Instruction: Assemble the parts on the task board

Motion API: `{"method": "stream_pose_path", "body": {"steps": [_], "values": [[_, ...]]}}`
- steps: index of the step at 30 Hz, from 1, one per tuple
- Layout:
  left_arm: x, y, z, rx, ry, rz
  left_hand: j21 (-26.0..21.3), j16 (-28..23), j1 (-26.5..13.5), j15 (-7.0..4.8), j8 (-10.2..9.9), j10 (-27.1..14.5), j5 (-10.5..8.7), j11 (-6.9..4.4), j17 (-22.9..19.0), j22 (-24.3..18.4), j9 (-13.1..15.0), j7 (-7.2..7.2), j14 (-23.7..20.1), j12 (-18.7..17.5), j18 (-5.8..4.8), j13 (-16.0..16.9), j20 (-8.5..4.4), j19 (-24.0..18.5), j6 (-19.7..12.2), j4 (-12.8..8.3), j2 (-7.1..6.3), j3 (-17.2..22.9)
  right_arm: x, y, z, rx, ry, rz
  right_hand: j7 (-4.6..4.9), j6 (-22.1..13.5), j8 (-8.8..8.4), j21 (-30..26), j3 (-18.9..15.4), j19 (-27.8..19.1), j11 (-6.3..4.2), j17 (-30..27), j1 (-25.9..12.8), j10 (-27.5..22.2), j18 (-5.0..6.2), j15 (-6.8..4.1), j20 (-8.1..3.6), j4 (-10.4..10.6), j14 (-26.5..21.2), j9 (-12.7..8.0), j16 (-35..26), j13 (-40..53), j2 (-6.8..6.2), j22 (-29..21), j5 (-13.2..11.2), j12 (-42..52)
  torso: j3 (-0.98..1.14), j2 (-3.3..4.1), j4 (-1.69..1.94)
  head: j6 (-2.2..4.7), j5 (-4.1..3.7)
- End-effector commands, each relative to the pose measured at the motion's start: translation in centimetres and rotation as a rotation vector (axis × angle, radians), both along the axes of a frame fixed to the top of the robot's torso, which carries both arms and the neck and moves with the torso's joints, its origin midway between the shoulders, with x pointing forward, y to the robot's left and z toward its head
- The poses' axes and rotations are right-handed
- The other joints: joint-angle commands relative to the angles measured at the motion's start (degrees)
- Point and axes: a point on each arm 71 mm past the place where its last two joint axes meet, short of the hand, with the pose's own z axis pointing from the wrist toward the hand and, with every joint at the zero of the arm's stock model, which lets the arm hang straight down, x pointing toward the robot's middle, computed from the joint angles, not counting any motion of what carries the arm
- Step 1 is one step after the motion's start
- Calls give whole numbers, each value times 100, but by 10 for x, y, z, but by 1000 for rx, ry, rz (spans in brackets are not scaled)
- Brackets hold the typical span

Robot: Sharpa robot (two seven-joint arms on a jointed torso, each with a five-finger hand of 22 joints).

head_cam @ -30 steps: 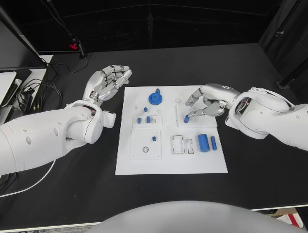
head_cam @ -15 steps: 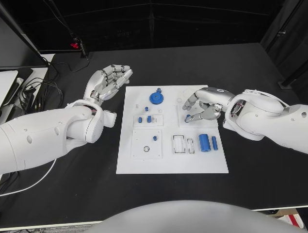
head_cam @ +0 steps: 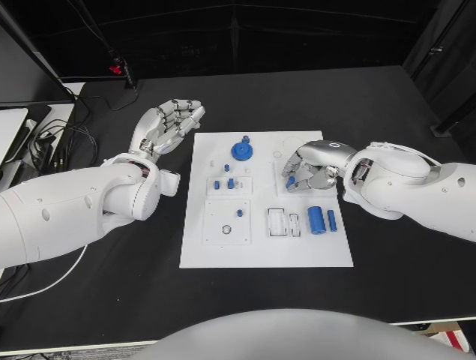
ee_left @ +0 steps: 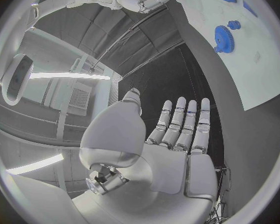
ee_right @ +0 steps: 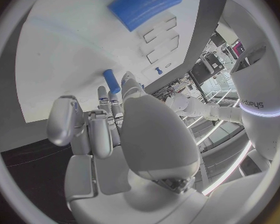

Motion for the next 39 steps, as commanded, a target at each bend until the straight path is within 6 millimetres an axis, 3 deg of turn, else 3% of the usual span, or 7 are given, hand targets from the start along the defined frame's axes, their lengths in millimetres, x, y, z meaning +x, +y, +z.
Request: {"method": "stream_pose_path", "body": {"steps": [1, 15, 31, 39], "values": [[-2, -2, 7, -27, -87, -27, 23, 26, -8, -10, 25, -44, 31, 1, -5, -6, -5, 729, -26, 24, 22, -8, -12, 34, -27, 2, 60, -27, 1, 0, -1, -37, -6, -10, -20, 81, 44, 35, 57, -2, -17, 366, 97, 85, -34, -56, -56, 3, 381, 10, 30, 0, 10, 569, -22, 40, -2, -3, -1, 2, 2], [-2, -2, 7, -27, -87, -26, 23, 26, -8, -10, 25, -44, 31, 1, -5, -6, -5, 729, -26, 24, 22, -8, -12, 34, -27, 2, 60, -27, 2, 4, 0, -36, -42, -6, -206, 917, 368, 65, 385, 27, -223, 602, 592, 810, -39, -221, -195, -19, 436, 125, 136, -22, 294, 583, -22, 41, 0, -4, 0, 2, 3], [-2, 1, 6, -25, -86, -22, 24, 46, 12, -10, 43, -49, 43, 1, -28, -14, -13, 728, -25, 46, 23, -11, -12, 39, -32, 2, 77, -40, -9, -3, 15, 102, -128, -3, -218, 1050, 340, 129, 458, 69, -247, 624, 690, 1034, -61, -255, -253, 50, 440, 115, 149, -35, 248, 615, -22, -179, -2, -10, -11, 60, 78], [-2, 0, 5, -25, -83, -23, 24, 46, 12, -10, 43, -49, 43, 1, -28, -14, -13, 728, -25, 46, 23, -11, -12, 39, -32, 2, 77, -40, -16, -6, 38, 293, -139, -38, -213, 1057, 316, 139, 492, 78, -246, 629, 724, 1057, -64, -253, -254, 50, 441, 105, 151, -34, 257, 621, -15, -246, -2, -7, -2, 57, 91]]}}
